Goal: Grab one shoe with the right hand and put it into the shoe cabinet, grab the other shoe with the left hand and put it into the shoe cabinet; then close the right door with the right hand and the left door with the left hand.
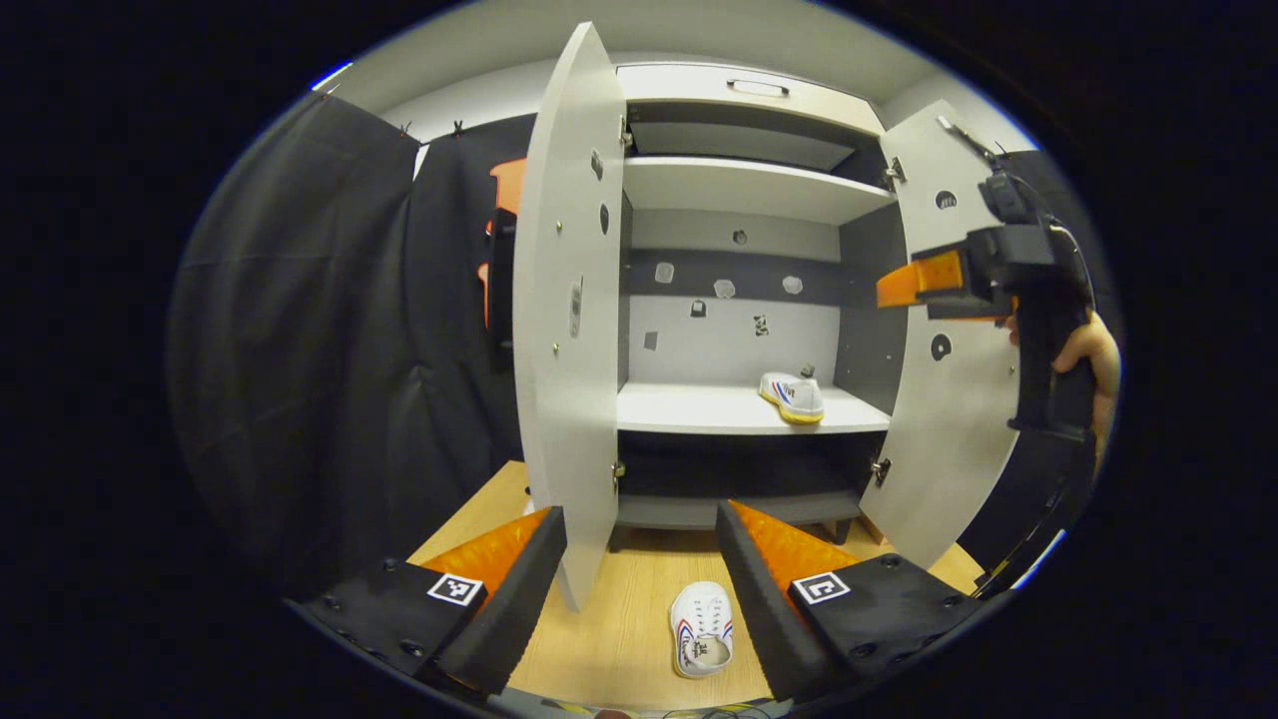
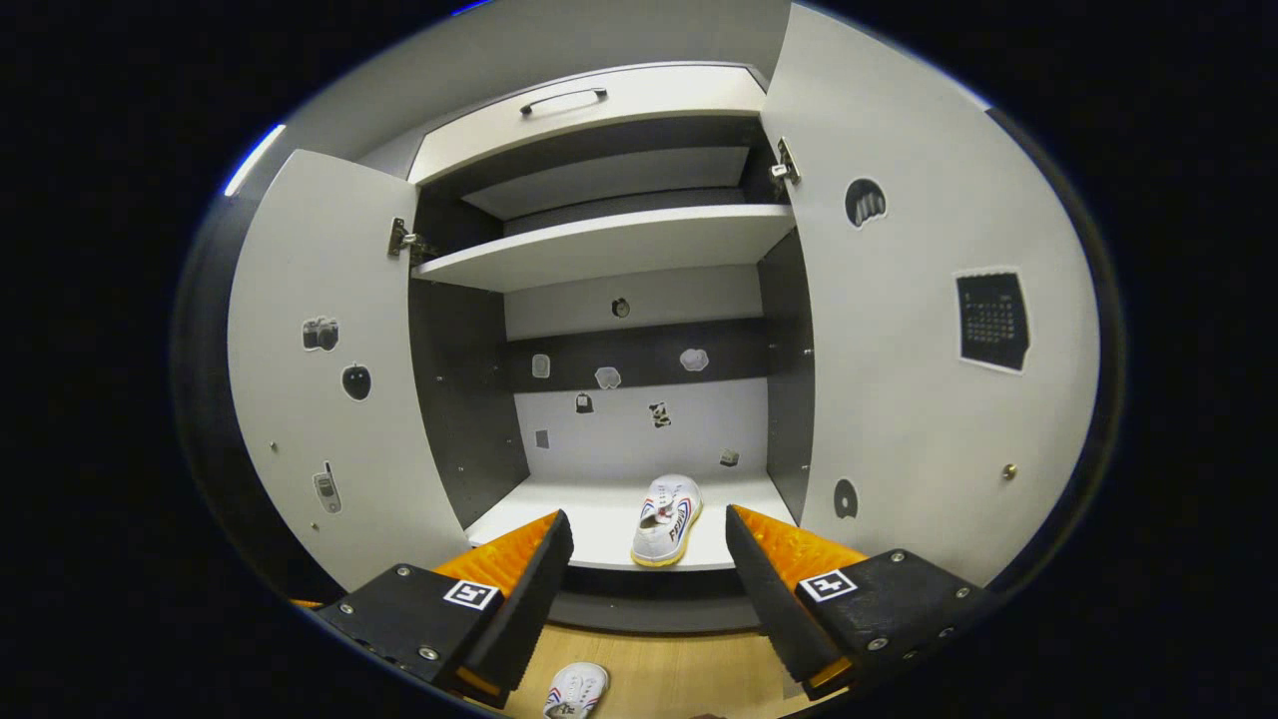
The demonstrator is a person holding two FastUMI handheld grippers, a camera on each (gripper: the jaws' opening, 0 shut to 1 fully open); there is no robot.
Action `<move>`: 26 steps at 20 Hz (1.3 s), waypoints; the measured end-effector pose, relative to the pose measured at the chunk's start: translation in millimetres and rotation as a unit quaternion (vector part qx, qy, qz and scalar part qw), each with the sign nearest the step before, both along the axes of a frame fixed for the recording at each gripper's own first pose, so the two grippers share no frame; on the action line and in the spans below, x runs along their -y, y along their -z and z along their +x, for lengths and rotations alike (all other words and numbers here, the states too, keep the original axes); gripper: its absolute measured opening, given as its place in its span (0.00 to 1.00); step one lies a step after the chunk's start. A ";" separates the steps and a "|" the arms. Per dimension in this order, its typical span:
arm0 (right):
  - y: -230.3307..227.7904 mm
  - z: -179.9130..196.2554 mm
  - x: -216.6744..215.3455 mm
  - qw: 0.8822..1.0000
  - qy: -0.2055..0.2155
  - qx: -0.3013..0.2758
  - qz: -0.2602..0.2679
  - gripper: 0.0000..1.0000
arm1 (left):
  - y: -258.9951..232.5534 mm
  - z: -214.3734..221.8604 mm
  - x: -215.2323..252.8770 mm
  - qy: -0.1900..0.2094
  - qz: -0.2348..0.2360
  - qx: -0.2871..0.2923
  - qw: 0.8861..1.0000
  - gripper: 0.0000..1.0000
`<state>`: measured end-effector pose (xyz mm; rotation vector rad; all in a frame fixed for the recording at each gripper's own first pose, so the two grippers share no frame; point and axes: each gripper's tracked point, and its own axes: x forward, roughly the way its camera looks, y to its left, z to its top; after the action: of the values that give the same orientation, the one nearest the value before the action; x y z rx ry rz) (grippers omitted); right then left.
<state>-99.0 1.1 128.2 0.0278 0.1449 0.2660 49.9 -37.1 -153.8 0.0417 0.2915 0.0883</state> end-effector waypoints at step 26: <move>-22.3 -87.8 95.7 0.998 0.040 0.043 0.010 0.94 | 368.6 11.1 13.0 0.060 -0.013 -0.319 0.946 0.95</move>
<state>-186.8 -94.6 150.4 0.0413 0.0565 0.1887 61.0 -50.1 -522.3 0.0608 0.9385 -0.0548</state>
